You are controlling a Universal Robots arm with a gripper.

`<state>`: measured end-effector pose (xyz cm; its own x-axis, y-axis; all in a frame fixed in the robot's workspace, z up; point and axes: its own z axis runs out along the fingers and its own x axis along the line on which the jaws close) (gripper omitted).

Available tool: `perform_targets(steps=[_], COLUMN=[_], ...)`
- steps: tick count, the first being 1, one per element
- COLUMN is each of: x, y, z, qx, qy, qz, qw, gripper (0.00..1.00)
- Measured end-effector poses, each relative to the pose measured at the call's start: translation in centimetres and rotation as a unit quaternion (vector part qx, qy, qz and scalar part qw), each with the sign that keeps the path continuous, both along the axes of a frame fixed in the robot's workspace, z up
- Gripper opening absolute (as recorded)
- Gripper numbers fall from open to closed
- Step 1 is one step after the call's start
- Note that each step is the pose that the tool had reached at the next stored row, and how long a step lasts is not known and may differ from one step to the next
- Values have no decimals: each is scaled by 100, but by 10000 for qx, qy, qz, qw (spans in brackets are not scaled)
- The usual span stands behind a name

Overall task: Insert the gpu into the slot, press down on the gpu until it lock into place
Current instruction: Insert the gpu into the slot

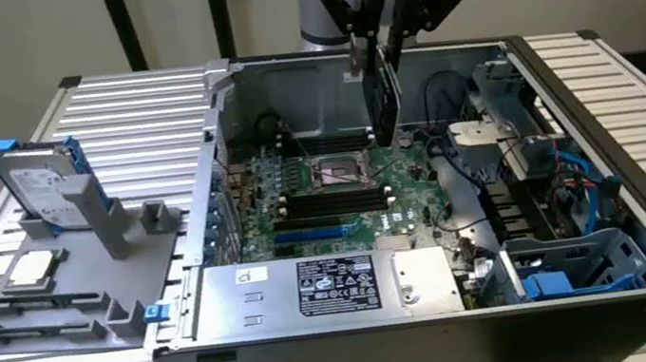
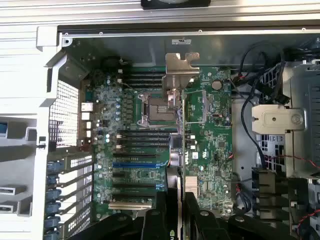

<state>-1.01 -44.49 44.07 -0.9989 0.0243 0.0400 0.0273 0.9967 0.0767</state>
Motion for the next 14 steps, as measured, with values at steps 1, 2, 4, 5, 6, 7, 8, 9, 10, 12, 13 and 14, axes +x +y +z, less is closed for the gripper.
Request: perform_targets(steps=[1,2,4,5,6,7,8,9,10,12,13,14], x=[0,0,0,0,0,0,0,0,0,0,0,0], y=[0,0,0,0,0,0,0,0,0,0,0,0], z=[0,0,0,0,0,0,0,0,0,0,0,0], qx=[0,0,0,0,0,0,0,0,0,0,0,0], qy=[0,0,0,0,0,0,0,0,0,0,0,0], qz=[0,0,0,0,0,0,0,0,0,0,0,0], qw=[10000,10000,10000,10000,10000,10000,10000,10000,10000,10000,10000,10000], gripper=[26,26,26,26,26,26,26,26,26,26,26,26])
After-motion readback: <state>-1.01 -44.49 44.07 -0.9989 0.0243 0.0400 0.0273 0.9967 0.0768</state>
